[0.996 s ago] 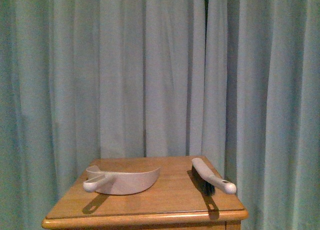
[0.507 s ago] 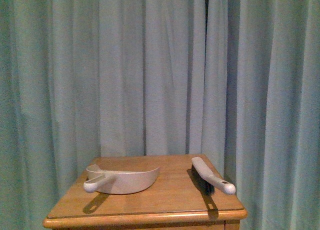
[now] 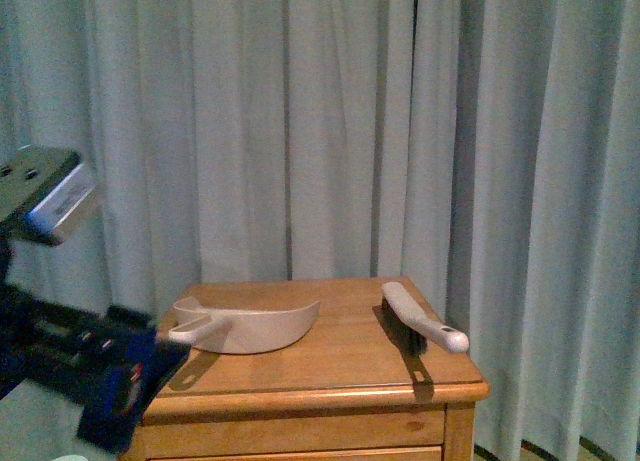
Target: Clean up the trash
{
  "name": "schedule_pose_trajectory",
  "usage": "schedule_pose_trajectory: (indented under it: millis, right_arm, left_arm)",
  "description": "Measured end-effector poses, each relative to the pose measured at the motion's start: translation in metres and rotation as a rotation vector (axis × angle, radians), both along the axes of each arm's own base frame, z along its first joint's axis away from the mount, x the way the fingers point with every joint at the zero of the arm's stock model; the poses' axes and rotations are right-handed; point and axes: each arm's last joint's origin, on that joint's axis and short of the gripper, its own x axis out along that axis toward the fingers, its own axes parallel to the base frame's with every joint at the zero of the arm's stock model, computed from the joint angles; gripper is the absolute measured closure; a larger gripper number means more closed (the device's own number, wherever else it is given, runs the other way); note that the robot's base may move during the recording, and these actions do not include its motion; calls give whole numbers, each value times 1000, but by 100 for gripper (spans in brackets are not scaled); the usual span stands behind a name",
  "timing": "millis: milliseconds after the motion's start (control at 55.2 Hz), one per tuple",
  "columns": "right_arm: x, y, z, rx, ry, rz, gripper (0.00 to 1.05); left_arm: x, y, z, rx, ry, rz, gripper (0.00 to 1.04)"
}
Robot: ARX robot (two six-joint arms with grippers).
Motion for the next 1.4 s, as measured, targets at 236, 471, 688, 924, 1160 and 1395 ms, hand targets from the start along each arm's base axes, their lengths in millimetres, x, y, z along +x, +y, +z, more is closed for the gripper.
schedule_pose_trajectory:
  millis: [236,471,688,924,1160,1395]
  right_arm:
    - [0,0,0,0,0,0,7]
    - [0,0,0,0,0,0,7]
    - [0,0,0,0,0,0,7]
    - [0,0,0,0,0,0,7]
    - [0,0,0,0,0,0,7]
    - [0,0,0,0,0,0,7]
  left_arm:
    - [85,-26,29,98,162,43,8]
    - [115,-52,25,173,261,64,8]
    - [142,-64,28,227,268,115,8]
    - [165,-60,28,262,267,160,8]
    - [172,-52,20,278,286,182,8]
    - [181,-45,1,290,317,196,8]
